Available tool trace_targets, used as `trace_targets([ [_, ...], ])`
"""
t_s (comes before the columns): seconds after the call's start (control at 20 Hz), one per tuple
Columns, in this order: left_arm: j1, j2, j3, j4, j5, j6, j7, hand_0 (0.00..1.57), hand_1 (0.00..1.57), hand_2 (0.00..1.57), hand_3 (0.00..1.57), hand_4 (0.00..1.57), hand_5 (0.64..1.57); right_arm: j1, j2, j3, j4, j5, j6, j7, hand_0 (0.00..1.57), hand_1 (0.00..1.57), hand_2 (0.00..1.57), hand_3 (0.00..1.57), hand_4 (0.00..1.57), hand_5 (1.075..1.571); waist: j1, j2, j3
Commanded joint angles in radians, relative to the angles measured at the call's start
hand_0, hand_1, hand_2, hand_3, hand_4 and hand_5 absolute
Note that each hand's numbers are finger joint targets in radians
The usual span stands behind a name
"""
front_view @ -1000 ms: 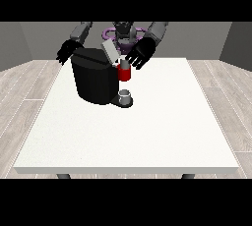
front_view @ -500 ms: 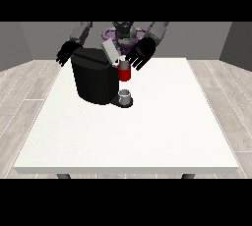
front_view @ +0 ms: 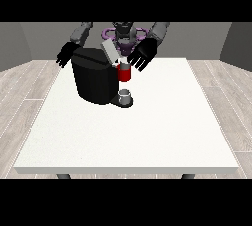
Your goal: Insert the coffee pod into the coffee machine and close the lid
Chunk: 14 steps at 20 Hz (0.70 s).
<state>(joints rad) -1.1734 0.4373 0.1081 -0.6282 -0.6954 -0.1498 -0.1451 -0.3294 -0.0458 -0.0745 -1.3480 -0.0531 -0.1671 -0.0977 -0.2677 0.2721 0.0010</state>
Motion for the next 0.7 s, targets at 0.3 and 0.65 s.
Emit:
trace_targets([
  [0.3,-0.008,0.0,-0.064,0.015,-0.066,-0.068,0.013,0.0,0.0,0.0,0.0,0.0,1.571,-0.016,0.006,0.006,0.021,0.018,-0.022,0.011,0.0,0.0,0.0,0.0,0.44,1.571,0.002,-0.017,-0.0005],
  [0.65,-0.023,0.02,-0.035,0.021,-0.06,-0.081,0.012,0.0,0.0,0.0,0.0,0.0,1.571,-0.023,-0.016,0.003,0.009,0.012,-0.007,0.039,0.0,0.0,0.0,0.0,0.39,1.571,-0.003,-0.035,-0.0007],
])
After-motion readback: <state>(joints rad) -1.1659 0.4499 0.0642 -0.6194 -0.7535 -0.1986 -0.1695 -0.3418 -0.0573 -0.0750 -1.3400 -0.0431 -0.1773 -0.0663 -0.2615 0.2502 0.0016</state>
